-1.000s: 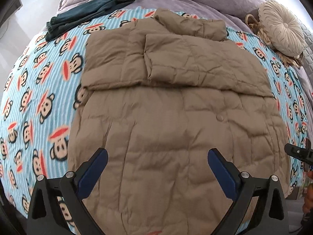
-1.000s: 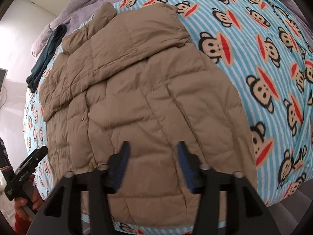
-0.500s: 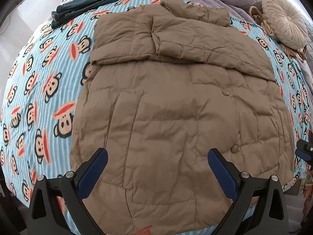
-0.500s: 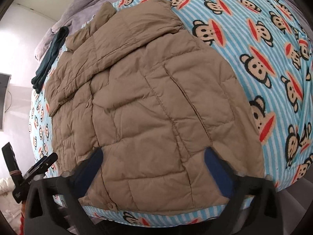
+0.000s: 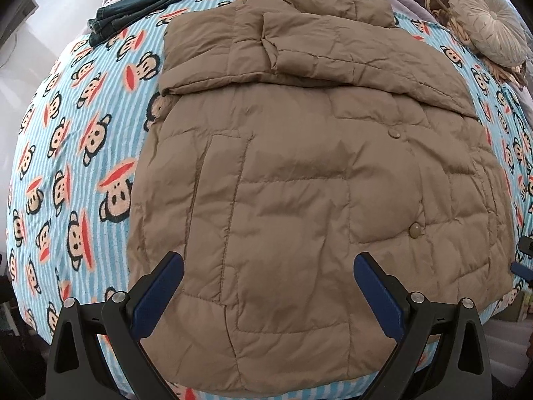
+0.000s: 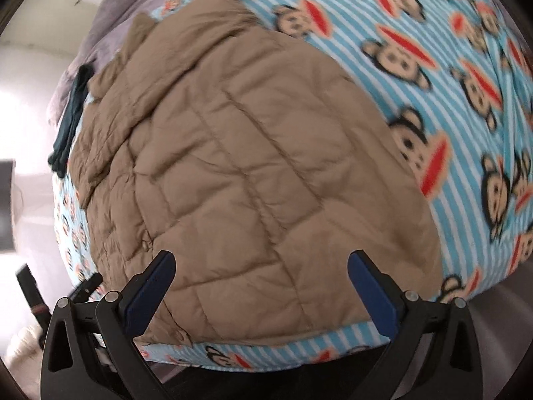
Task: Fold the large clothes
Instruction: 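Grasp the jacket hem with both tools and lift it toward the collar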
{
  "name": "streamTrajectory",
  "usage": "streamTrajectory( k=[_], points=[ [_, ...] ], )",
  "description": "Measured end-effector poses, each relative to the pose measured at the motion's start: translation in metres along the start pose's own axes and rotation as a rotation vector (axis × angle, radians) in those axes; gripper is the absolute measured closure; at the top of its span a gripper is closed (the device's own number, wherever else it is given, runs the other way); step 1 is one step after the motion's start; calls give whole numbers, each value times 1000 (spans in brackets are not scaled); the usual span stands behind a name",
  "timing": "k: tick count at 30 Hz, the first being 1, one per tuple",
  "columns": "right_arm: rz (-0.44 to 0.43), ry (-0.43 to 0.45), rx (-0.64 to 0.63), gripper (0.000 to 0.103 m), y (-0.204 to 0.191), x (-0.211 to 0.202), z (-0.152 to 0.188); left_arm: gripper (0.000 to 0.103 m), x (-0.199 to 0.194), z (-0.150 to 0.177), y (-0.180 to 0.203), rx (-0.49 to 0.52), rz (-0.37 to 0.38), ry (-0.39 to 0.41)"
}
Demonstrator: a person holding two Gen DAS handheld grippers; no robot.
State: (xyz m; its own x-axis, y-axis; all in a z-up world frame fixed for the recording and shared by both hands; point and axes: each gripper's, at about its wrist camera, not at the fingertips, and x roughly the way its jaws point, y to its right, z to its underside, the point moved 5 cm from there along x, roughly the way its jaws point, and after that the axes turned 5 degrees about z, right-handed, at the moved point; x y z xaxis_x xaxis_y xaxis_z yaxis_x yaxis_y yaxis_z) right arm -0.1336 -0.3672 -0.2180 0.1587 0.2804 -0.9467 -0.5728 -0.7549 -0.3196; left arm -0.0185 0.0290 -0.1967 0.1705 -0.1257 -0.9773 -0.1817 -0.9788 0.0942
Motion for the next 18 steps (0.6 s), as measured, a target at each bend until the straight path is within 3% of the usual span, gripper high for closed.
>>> streamTrajectory(
  k=[3,6,11,15,18],
  points=[
    [-40,-19,111,0,24,1,3,1,1,4,-5,-13,23,-18],
    [-64,-22,184,0,41,1,7,1,-2,13,-15,-53,109,-24],
    [-153,-14,261,0,65,-4,16,1,-9,42,-62,-253,272,-30],
    [-224,-46,314,0,85,1,27,1,-7,76,-98,-411,344,-57],
    [-230,-90,336,0,92,10,41,1,-7,100,-122,-510,392,-64]
  ],
)
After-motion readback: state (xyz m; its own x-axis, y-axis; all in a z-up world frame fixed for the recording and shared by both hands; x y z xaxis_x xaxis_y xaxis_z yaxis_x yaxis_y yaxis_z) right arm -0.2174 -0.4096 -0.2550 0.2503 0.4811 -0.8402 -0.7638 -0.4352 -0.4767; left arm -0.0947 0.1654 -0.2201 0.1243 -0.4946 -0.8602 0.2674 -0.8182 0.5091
